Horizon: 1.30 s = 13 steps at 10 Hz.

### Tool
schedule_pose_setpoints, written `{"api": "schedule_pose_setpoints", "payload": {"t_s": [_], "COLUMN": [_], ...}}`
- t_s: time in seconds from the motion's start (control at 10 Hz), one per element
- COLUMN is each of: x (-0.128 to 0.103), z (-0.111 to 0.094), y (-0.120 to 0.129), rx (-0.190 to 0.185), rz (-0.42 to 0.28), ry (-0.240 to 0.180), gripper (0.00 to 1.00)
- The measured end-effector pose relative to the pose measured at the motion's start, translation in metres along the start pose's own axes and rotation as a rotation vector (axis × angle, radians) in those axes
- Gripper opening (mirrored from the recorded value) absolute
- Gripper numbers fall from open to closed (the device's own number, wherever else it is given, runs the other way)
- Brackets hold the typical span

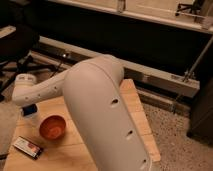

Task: Place the white sponge in the ceramic cup

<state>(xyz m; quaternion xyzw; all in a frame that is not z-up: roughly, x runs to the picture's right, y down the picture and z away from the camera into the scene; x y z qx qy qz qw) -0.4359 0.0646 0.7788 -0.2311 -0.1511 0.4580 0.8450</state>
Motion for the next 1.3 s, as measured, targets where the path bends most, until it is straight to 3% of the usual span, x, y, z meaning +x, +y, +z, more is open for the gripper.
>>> {"api": "schedule_pose_setpoints", "payload": {"t_s": [0.2, 1.3], "x": [0.002, 0.005], "z": [-0.001, -0.008], "y": [0.001, -0.009], "rx": [-0.005, 0.0], "rz": [0.001, 0.038], "ry": [0.0, -0.014], "gripper": [0.8, 0.8]}}
